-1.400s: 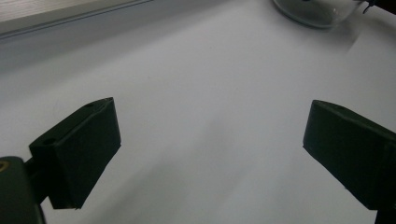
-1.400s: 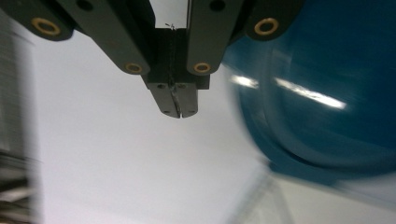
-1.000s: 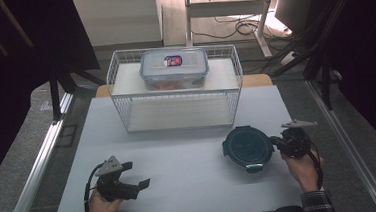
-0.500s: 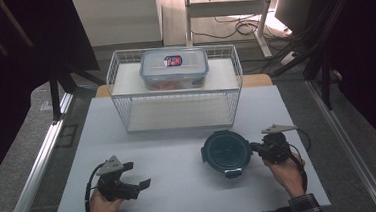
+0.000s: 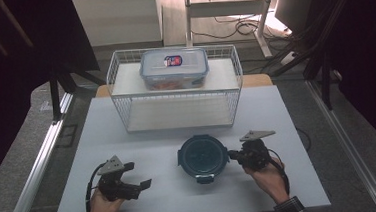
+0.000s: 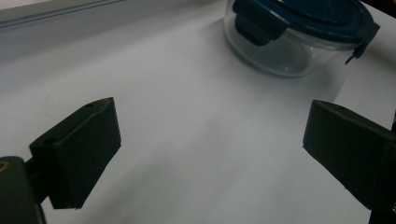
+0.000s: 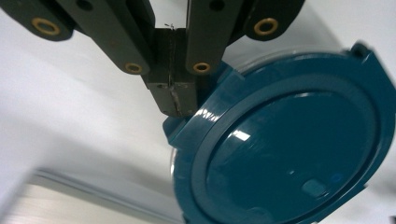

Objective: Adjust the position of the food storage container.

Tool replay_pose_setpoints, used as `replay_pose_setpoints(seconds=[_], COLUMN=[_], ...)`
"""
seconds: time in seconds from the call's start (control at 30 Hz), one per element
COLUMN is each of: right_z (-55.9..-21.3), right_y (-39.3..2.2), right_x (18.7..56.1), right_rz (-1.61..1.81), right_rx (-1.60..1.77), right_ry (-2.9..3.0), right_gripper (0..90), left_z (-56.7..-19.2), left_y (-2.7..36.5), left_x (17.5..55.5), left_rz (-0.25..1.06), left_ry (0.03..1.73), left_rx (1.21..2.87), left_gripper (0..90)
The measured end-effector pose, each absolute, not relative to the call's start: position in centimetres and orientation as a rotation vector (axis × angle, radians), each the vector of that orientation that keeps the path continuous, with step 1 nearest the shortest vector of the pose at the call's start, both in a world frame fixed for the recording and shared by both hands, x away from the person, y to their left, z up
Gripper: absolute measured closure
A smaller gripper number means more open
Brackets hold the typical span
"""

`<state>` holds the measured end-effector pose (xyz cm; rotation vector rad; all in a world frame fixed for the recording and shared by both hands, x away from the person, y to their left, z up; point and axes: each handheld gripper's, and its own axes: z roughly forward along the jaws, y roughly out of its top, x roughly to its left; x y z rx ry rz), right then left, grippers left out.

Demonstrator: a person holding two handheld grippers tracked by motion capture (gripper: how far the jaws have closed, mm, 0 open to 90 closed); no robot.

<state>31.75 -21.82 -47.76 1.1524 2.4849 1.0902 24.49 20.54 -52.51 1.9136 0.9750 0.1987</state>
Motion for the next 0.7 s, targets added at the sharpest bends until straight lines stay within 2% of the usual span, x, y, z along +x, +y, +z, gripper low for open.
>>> replay_pose_setpoints(seconds=[0.33,0.57,0.7], right_z=[-48.0,-48.1,-47.5], right_y=[-18.0,-17.7,-18.8], right_x=[31.4,31.6,31.3], right_rz=[1.1,1.063,1.115], right_rx=[1.037,0.957,0.932], right_ry=[2.538,2.512,2.467], right_gripper=[89.7,89.2,79.3], left_z=[-52.6,-52.6,-52.5], left_y=[20.3,20.4,20.2], left_x=[24.5,24.4,24.3], left_rz=[0.183,0.167,0.169], left_ry=[0.97,0.981,0.97], left_rx=[1.919,1.909,1.925], left_gripper=[3.7,3.9,4.7])
